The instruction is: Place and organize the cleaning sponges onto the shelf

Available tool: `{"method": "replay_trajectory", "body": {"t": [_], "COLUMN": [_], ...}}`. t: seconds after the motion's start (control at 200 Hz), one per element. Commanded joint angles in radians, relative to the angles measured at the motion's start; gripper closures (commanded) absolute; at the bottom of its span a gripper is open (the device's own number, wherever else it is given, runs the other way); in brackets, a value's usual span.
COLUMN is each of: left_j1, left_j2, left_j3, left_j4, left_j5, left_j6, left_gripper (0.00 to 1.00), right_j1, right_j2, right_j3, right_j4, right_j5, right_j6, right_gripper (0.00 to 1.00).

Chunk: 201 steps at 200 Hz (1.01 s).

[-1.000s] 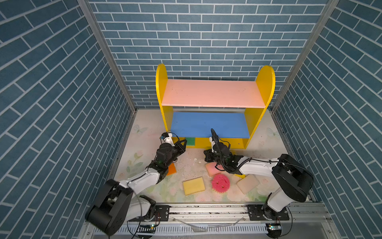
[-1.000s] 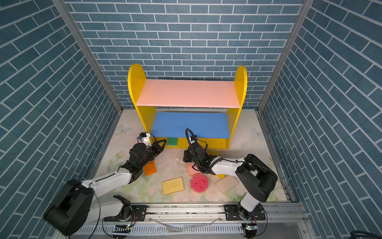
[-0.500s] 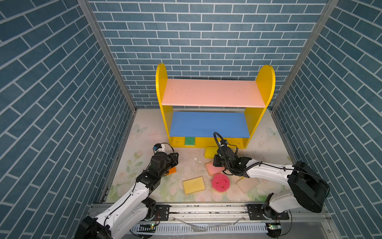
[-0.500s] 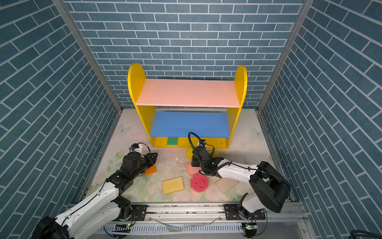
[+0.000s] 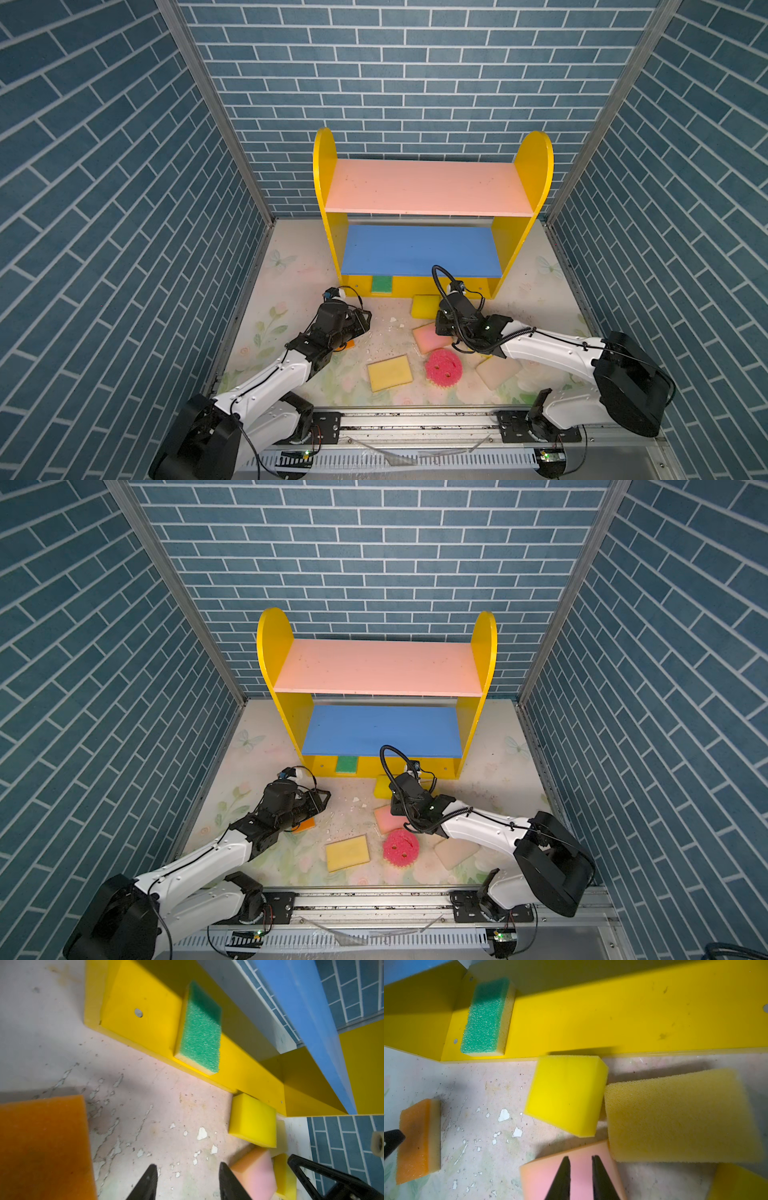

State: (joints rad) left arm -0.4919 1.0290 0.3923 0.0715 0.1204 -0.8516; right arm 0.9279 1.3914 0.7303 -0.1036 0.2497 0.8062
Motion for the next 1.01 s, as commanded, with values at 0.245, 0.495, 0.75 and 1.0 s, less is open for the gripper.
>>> {"method": "replay_trajectory", "body": {"t": [0.245,0.495,0.75,1.0], "left_j1": [-0.014,-0.011,-0.012,-0.011], "left_j2": [-0.224,-0.33,-0.244,-0.205], "left_j3": [0.05,-0.004,-0.005,0.009], "left_j4": [-0.396,-0.424,-0.383,-0.348], "left_j5": [-0.047,-0.074,-0.047,-0.026], "left_j6": [0.114,0.058,0.063,0.064], "left_gripper": [0.51,0.5,0.51,0.51], "right_j1": [0.245,0.258,0.255,0.249], "right_j2": [0.239,0.355,0.351,0.323], "right_j3": [0.31,0.324,0.281,0.24], "right_j4": [-0.273,-0.236,-0.196,-0.14], "right_j5": [-0.161,-0.255,-0.308,-0.385], "right_j6": [-0.323,-0.341,-0.311,-0.27], "right_gripper": [0.48,0.45,0.48,0.51]}}
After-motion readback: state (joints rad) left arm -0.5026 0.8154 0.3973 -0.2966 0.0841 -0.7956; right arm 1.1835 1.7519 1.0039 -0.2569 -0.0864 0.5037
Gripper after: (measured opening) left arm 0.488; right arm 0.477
